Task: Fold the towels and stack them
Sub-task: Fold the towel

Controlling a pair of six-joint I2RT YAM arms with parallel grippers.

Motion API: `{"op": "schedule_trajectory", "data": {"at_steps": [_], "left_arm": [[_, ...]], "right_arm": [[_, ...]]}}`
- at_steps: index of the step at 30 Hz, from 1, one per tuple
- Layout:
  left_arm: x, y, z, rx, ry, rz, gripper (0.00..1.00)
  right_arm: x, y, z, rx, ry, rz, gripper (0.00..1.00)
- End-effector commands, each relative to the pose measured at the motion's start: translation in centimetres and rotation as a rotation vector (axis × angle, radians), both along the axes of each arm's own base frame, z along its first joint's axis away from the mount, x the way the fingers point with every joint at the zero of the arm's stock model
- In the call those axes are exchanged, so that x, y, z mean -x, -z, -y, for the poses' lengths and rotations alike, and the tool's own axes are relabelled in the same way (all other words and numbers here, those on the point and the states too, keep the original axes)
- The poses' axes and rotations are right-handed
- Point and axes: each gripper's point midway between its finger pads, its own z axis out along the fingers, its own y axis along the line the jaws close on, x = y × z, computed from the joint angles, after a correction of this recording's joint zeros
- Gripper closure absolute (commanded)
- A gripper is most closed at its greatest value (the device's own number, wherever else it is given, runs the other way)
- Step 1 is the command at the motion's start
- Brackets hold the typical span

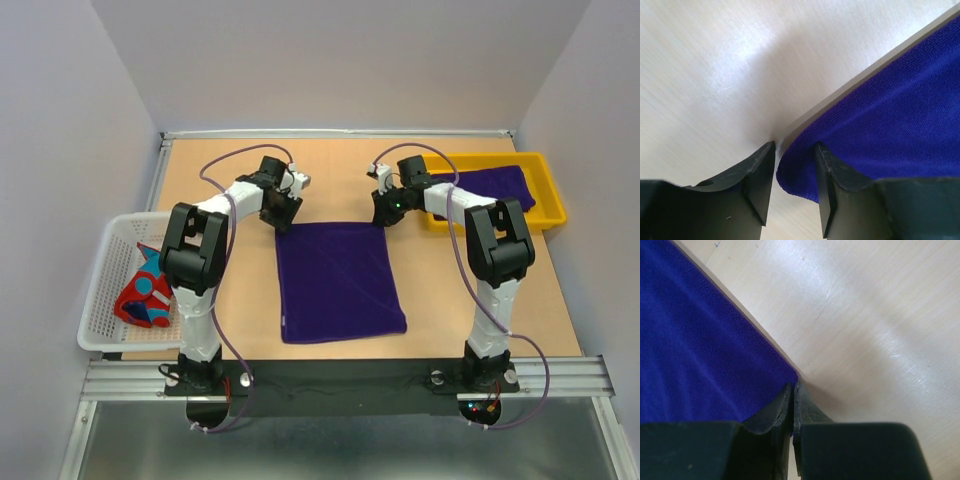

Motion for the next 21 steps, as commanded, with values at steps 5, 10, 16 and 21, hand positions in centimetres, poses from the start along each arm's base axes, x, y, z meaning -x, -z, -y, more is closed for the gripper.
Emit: {"op": "schedule_trajectory", "data": {"at_steps": [5, 10, 16, 21], "left_arm": [[3.3, 4.2, -2.2, -0.063, 0.013, -0.197, 0.7], [2.4, 2.8, -2.0, -0.053, 0.022, -0.163, 0.92], [-0.6, -2.8, -1.6, -0.035, 0.019, 0.011, 1.0], [-3.4, -10.7, -1.6, -0.006, -0.013, 0.23, 1.0]], "right_arm": [[-0.8, -1.7, 0.2, 0.0, -0.004, 0.047, 1.0], [-2.2, -2.8, 0.1, 0.007, -0.001, 0.092, 0.99], [-5.8, -7.4, 0.1, 0.014, 0.032, 0.229, 1.0], [-8.4, -11.9, 0.7, 0.04, 0.083, 0.355, 0.99]]}}
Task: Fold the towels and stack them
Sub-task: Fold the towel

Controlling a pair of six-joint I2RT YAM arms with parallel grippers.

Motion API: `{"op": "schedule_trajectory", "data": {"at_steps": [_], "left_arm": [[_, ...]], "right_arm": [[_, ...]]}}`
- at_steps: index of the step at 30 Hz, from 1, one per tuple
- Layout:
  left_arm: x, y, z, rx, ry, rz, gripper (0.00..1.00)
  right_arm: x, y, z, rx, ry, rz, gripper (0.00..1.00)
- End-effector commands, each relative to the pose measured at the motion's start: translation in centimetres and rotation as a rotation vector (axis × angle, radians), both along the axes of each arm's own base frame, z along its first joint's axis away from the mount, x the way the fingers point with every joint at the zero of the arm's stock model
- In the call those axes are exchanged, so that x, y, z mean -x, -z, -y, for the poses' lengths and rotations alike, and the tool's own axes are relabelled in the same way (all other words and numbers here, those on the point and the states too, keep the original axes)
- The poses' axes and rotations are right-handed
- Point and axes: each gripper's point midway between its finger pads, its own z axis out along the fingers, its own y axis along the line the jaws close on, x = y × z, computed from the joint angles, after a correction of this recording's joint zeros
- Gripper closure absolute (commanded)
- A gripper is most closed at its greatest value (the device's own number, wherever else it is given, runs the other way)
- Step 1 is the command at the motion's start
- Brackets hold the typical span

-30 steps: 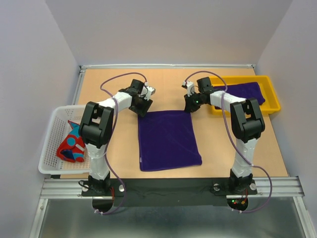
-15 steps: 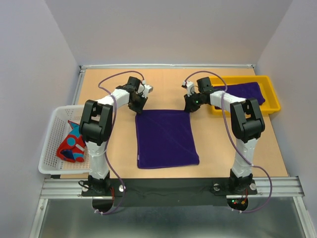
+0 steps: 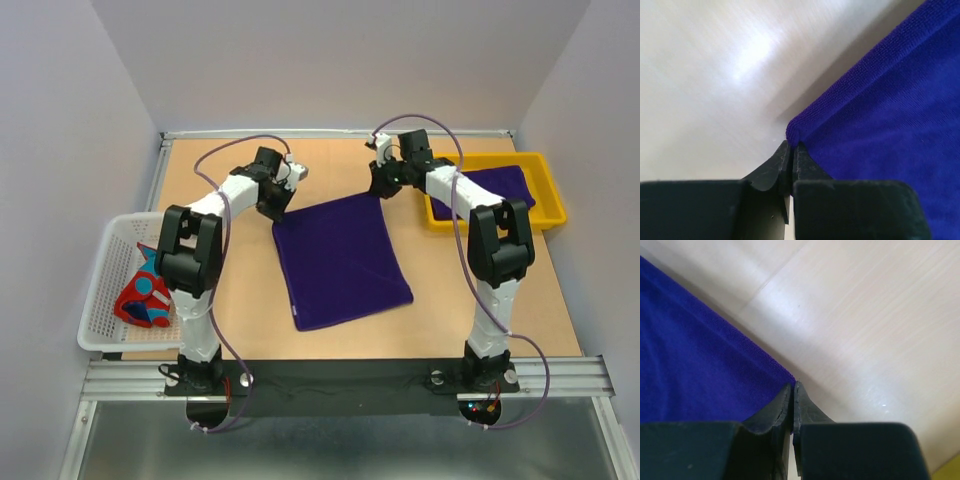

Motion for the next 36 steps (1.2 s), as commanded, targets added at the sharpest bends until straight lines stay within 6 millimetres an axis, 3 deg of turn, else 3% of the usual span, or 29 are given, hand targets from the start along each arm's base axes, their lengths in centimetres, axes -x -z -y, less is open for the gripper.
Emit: {"op": "schedule_trajectory", "data": {"at_steps": [1, 7, 11, 14, 19, 20, 21, 22, 23, 25, 26, 27, 30, 32, 34, 36], "left_arm": [[-3.3, -11.1, -0.8, 0.015, -0.032, 0.279, 1.0], [-4.6, -19.7, -0.7, 0.07, -0.05, 0.486, 1.0], [-3.0, -25.9, 0.0, 0.153, 0.009, 0.633, 1.0], [-1.3, -28.5, -0.1, 0.173, 0.033, 0.694, 1.0], [1.3, -29.7, -1.0, 0.155, 0.03, 0.741, 1.0], [2.2, -29.9, -1.5, 0.149, 0.018, 0.752, 1.0], [3.0, -30.2, -1.2, 0.154, 0.026, 0.759, 1.0], [3.6, -29.6, -1.3, 0.152, 0.026, 0.752, 1.0], [4.8, -30.8, -1.5, 0.168, 0.023, 0.782, 1.0], [6.3, -31.4, -1.4, 0.19, 0.029, 0.802, 1.0], [7.5, -32.0, -1.6, 0.208, 0.03, 0.823, 1.0], [8.1, -32.3, -1.6, 0.224, 0.027, 0.829, 1.0], [9.7, -32.9, -1.7, 0.266, 0.022, 0.849, 1.0], [10.2, -32.6, -1.6, 0.286, 0.022, 0.838, 1.0], [10.2, -32.1, -1.3, 0.306, 0.021, 0.827, 1.0], [9.2, -29.8, -1.4, 0.292, -0.024, 0.785, 1.0]], "right_arm": [[-3.7, -7.1, 1.4, 0.032, 0.074, 0.208, 0.99], [-4.4, -13.4, 3.0, 0.06, 0.14, 0.355, 0.99], [-3.6, -18.7, 4.4, 0.071, 0.198, 0.468, 0.99], [-2.6, -21.4, 5.0, 0.065, 0.211, 0.522, 1.0], [2.0, -25.8, 5.3, 0.009, 0.176, 0.599, 0.99], [2.8, -26.3, 5.3, 0.0, 0.167, 0.609, 0.99], [3.8, -25.5, 5.2, -0.007, 0.148, 0.592, 0.99], [4.7, -26.0, 5.2, -0.018, 0.137, 0.602, 0.99], [6.5, -27.7, 5.2, -0.047, 0.116, 0.638, 1.0], [8.6, -28.3, 5.3, -0.069, 0.095, 0.654, 1.0], [9.5, -27.6, 5.1, -0.076, 0.076, 0.642, 0.99], [11.2, -29.1, 5.5, -0.096, 0.073, 0.68, 0.99], [14.1, -29.7, 5.6, -0.128, 0.05, 0.706, 0.99], [14.9, -29.5, 5.8, -0.14, 0.053, 0.701, 1.0], [15.1, -28.4, 5.9, -0.142, 0.07, 0.672, 0.99], [14.4, -27.2, 6.2, -0.13, 0.105, 0.636, 1.0]]}}
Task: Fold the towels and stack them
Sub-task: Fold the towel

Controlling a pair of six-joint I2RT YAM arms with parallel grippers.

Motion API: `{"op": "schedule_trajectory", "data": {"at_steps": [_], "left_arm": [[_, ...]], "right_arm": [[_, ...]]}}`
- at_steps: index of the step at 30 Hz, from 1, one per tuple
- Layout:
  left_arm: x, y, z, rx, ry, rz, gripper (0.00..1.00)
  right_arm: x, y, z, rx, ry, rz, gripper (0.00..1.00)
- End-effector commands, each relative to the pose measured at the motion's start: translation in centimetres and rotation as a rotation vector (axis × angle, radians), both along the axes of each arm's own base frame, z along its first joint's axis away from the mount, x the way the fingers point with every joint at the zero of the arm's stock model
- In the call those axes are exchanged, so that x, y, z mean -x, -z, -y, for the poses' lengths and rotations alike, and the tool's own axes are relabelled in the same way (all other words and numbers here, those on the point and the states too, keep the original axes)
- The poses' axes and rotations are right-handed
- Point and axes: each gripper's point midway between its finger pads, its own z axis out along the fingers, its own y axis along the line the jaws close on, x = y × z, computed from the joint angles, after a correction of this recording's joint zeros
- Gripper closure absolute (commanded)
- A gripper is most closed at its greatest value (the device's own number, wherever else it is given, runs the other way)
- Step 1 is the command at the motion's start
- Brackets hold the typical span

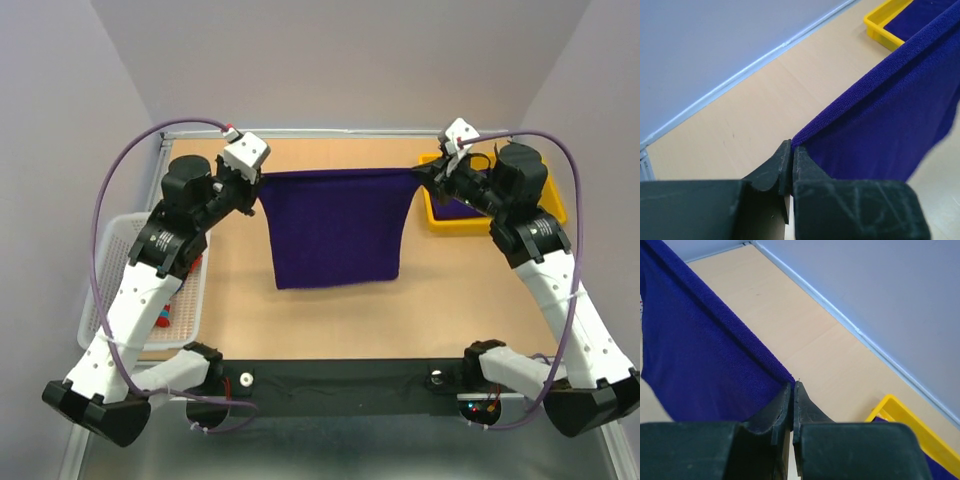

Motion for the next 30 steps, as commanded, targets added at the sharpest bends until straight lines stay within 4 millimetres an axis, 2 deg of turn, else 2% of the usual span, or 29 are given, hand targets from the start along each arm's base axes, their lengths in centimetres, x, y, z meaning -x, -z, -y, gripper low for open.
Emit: {"op": "schedule_trajectory", "data": {"at_steps": [1, 2, 4, 5, 6, 7, 8, 9, 10, 11, 12, 14, 15, 18, 22, 25, 30], "left_arm": [[-2.2, 3.6, -1.2, 0.002, -0.124, -0.084, 1.0], [-3.5, 5.6, -1.1, -0.021, -0.153, -0.137, 1.0], [-5.1, 8.0, -1.1, -0.051, -0.192, -0.201, 1.0], [-6.9, 10.4, -1.0, -0.087, -0.225, -0.26, 1.0], [-8.1, 11.5, -1.2, -0.1, -0.25, -0.278, 1.0], [-8.8, 13.0, -1.0, -0.114, -0.258, -0.315, 1.0], [-10.8, 15.2, -1.4, -0.152, -0.31, -0.351, 1.0], [-12.1, 16.1, -1.6, -0.16, -0.331, -0.359, 1.0], [-13.3, 16.2, -1.5, -0.16, -0.343, -0.357, 1.0], [-14.6, 18.9, -1.4, -0.192, -0.352, -0.407, 1.0], [-15.5, 19.6, -1.5, -0.199, -0.355, -0.417, 1.0], [-17.7, 21.2, -1.5, -0.198, -0.358, -0.446, 1.0], [-18.5, 21.3, -1.5, -0.198, -0.362, -0.441, 1.0], [-20.4, 21.5, -1.6, -0.199, -0.363, -0.414, 1.0], [-21.1, 21.3, -1.4, -0.206, -0.341, -0.378, 1.0], [-20.8, 20.9, -1.2, -0.2, -0.323, -0.368, 1.0], [-18.6, 21.0, -1.9, -0.202, -0.318, -0.365, 1.0]], "right_arm": [[-2.5, 3.1, 1.5, 0.009, 0.123, -0.086, 0.99], [-3.3, 4.2, 1.6, 0.016, 0.143, -0.118, 0.99], [-4.8, 5.7, 1.7, 0.035, 0.17, -0.155, 1.0], [-6.6, 8.3, 1.7, 0.065, 0.194, -0.218, 1.0], [-7.6, 8.8, 1.7, 0.08, 0.204, -0.228, 1.0], [-8.5, 10.7, 1.6, 0.103, 0.212, -0.265, 1.0], [-10.2, 12.5, 1.4, 0.126, 0.222, -0.293, 1.0], [-11.3, 13.8, 1.4, 0.148, 0.227, -0.302, 0.99], [-12.2, 14.8, 1.4, 0.162, 0.232, -0.309, 1.0], [-13.0, 15.7, 1.3, 0.172, 0.233, -0.317, 1.0], [-14.8, 17.5, 1.1, 0.182, 0.239, -0.339, 1.0], [-16.6, 19.3, 1.2, 0.198, 0.245, -0.358, 1.0], [-17.8, 20.5, 1.1, 0.214, 0.24, -0.369, 1.0], [-19.9, 22.3, 1.0, 0.24, 0.228, -0.369, 0.99], [-21.3, 22.8, 1.1, 0.251, 0.231, -0.351, 1.0], [-21.2, 23.2, 1.1, 0.253, 0.229, -0.353, 0.99], [-19.4, 21.9, 1.1, 0.224, 0.212, -0.338, 1.0]]}}
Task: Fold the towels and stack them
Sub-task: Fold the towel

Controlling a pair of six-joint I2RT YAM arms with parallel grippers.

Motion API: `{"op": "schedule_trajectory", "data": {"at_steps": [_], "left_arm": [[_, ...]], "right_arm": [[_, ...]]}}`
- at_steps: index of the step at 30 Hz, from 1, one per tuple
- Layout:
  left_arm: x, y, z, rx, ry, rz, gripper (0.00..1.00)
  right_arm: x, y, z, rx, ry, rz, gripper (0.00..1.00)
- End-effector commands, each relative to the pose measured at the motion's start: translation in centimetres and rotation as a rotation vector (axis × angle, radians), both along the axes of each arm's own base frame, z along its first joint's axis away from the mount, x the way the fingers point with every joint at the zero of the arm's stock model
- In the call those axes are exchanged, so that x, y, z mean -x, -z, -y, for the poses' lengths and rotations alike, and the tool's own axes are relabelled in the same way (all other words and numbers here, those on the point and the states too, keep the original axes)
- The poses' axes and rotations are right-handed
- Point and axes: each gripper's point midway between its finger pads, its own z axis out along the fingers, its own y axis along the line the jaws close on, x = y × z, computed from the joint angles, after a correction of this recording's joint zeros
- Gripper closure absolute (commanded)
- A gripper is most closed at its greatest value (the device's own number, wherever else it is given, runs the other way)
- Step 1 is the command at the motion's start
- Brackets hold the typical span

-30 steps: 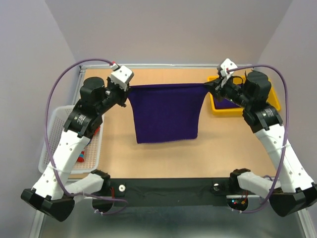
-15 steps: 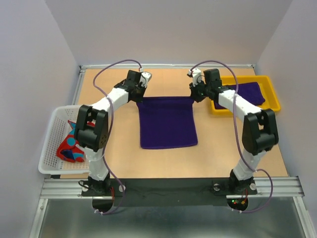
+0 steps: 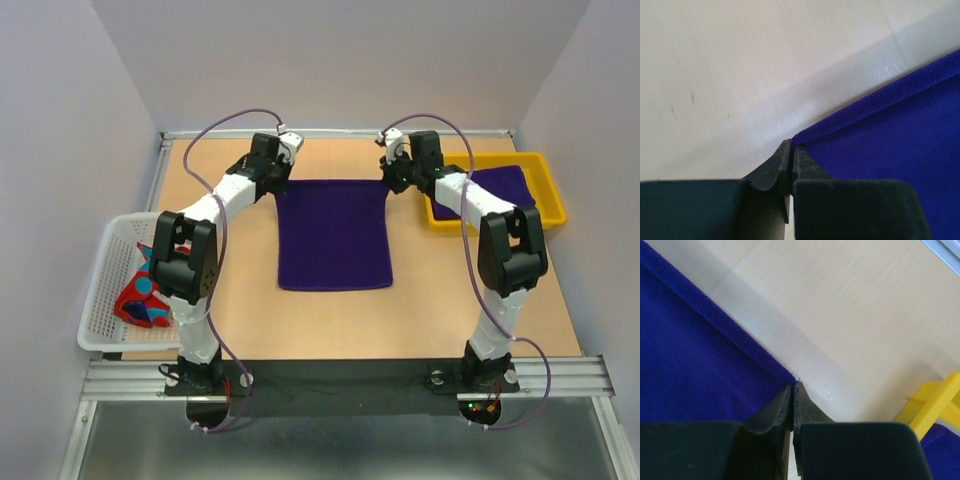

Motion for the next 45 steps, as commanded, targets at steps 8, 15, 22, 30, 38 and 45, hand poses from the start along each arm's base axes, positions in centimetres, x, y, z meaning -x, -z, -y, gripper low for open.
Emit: {"op": "schedule_trajectory", "data": {"at_steps": [8, 15, 22, 30, 38, 45], "left_arm": [[5.5, -2.8, -2.1, 0.077, -0.037, 0.034, 1.0], [10.0, -0.7, -1.2, 0.147, -0.039, -0.061, 1.0], [13.6, 1.7, -0.6, 0.187, -0.059, -0.166, 1.0], [15.6, 3.4, -1.6, 0.168, -0.113, -0.231, 1.0], [17.8, 5.5, -0.5, 0.17, -0.08, -0.338, 1.0], [18.5, 5.4, -0.8, 0.168, -0.131, -0.377, 1.0]], "right_arm": [[4.5, -3.5, 1.1, -0.093, 0.01, 0.045, 0.99], [8.9, -2.6, 0.9, -0.178, 0.029, -0.04, 0.99], [12.8, -0.6, 1.2, -0.252, 0.099, -0.155, 1.0], [15.7, 2.0, 0.7, -0.346, 0.178, -0.319, 0.99], [17.6, 4.8, 0.4, -0.378, 0.236, -0.466, 1.0], [17.5, 4.2, 0.6, -0.376, 0.25, -0.46, 1.0]]}}
